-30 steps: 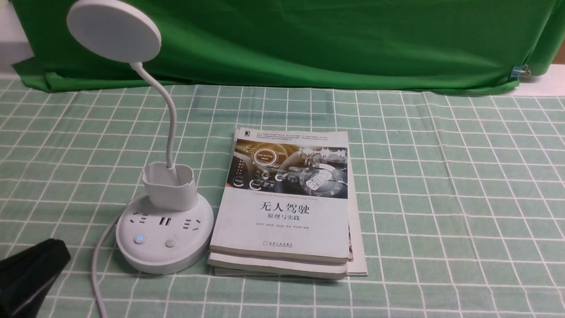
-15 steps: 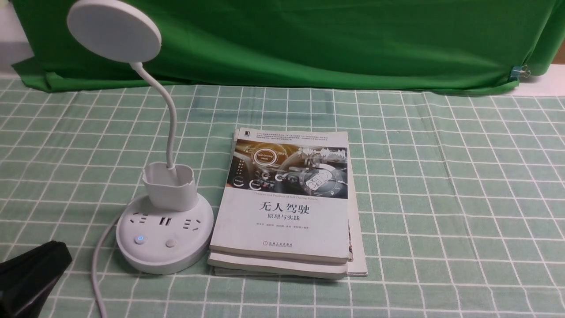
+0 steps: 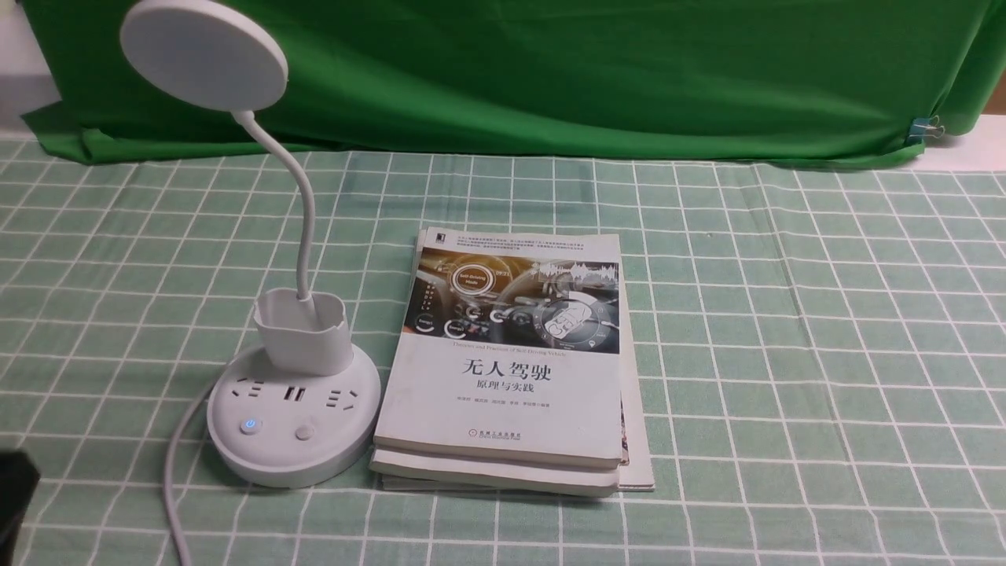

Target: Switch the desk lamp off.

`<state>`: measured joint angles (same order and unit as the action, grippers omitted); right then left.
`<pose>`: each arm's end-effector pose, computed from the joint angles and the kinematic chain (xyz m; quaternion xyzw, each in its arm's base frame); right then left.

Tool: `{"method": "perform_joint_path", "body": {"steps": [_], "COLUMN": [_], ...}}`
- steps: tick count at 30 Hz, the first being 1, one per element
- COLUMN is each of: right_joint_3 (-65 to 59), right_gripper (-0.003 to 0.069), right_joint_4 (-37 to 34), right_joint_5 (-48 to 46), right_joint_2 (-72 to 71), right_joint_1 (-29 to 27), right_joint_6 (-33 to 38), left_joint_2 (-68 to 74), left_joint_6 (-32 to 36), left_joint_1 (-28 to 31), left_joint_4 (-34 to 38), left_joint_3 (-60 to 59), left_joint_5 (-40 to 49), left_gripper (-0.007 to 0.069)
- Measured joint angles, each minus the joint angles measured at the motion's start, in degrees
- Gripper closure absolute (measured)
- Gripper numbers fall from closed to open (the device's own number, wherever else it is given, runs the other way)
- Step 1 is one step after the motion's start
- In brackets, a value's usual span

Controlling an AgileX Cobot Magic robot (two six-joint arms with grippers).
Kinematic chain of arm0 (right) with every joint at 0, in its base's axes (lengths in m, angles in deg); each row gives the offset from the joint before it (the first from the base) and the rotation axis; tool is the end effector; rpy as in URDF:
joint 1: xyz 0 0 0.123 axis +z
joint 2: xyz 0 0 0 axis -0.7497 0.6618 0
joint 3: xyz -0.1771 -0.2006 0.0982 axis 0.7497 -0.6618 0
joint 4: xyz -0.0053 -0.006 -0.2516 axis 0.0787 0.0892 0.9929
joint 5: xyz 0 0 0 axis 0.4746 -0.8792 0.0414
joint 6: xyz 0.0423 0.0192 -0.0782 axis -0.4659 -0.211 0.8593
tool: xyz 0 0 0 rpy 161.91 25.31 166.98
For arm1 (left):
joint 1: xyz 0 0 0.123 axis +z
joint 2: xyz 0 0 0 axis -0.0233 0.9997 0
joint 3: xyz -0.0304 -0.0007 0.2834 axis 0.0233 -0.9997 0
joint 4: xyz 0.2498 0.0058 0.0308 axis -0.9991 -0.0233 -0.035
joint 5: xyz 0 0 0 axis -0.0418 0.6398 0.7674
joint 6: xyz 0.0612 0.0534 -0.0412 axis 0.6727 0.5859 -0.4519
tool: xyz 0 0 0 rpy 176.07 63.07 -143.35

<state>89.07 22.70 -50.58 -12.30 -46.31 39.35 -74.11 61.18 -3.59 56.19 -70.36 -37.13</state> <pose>0.0557 0.0014 0.1895 -0.0364 0.7592 -0.0120 0.6497 0.0570 -0.0041 0.2104 0.0077 0.7372 -0.0329 0.6749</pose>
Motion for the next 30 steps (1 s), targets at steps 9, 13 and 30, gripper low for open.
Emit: {"method": "perform_joint_path", "body": {"steps": [9, 13, 30], "right_joint_3": [0.00, 0.00, 0.00], "right_gripper": [0.0417, 0.0417, 0.0417], "right_joint_4": [0.00, 0.00, 0.00], "right_joint_5": [0.00, 0.00, 0.00], "right_joint_2": [0.00, 0.00, 0.00], "right_joint_1": [0.00, 0.00, 0.00], "right_joint_6": [0.00, 0.00, 0.00], "left_joint_2": [-2.06, -2.06, -2.06], "left_joint_6": [-5.55, -5.60, -5.59], "left_joint_1": [3.70, 3.70, 3.70], "left_joint_4": [0.49, 0.84, 0.78], "left_joint_3": [-3.01, -3.01, -3.01], "left_joint_5": [5.55, 5.84, 5.84], "left_gripper": [0.0624, 0.0624, 0.0624]}}
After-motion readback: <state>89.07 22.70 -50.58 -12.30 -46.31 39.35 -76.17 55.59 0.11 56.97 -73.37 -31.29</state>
